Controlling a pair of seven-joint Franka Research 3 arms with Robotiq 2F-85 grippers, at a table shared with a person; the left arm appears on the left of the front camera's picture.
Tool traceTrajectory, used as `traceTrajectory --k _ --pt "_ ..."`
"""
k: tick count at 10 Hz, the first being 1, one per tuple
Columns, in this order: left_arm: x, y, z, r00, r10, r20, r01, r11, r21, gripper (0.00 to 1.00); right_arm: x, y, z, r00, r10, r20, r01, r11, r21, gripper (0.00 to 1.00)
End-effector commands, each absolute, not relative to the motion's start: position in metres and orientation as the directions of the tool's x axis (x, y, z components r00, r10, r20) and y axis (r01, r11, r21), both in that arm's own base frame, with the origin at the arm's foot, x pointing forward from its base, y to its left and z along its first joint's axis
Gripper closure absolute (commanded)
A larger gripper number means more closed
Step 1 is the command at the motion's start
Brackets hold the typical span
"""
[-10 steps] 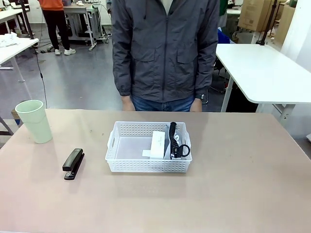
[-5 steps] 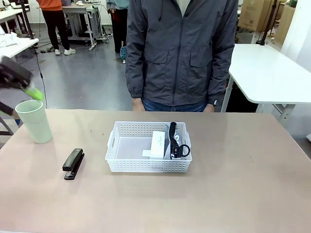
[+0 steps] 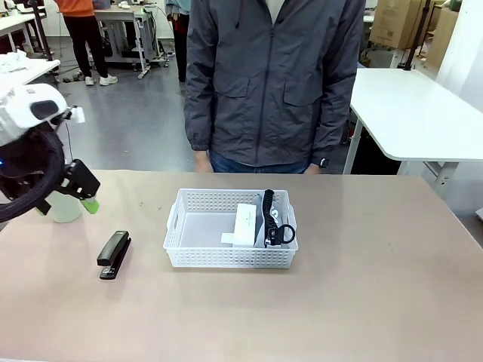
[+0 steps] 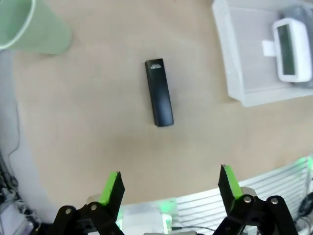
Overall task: Efficiently arrange items inside the basket to fit them all.
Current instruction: Pick up the Stapler and place it inside the Organizing basket.
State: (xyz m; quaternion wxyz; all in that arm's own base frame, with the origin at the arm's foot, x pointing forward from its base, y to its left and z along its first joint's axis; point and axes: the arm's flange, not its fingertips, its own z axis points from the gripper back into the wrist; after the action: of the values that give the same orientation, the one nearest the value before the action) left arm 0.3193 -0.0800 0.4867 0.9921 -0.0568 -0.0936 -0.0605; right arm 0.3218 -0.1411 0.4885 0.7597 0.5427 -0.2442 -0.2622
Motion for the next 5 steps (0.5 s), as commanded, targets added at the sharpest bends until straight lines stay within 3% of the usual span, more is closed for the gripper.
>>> traceTrajectory --k 1,2,3,5 --pt "0.307 -0.081 0.445 0.976 -0.074 0.206 0.093 0.992 -0.085 0.0 0.323 -0.14 0.493 0.737 -0.673 0.068 0.131 0.241 0.962 0.0" --pt "0.315 -0.084 0.446 0.945 0.064 0.32 0.0 0.981 -0.196 0.0 0.323 -0.14 0.493 0.737 -0.673 0.068 0.131 0.241 0.962 0.0" --pt "0.327 -0.086 0.479 0.975 -0.111 0.195 0.129 0.988 -0.085 0.0 0.323 -0.14 0.493 0.737 -0.673 0.068 0.131 0.241 0.962 0.0" --pt "0.327 -0.086 0.479 0.975 -0.111 0.195 0.129 0.988 -0.085 0.0 0.323 -0.14 0.493 0.737 -0.673 0.068 0.131 0.241 0.962 0.0"
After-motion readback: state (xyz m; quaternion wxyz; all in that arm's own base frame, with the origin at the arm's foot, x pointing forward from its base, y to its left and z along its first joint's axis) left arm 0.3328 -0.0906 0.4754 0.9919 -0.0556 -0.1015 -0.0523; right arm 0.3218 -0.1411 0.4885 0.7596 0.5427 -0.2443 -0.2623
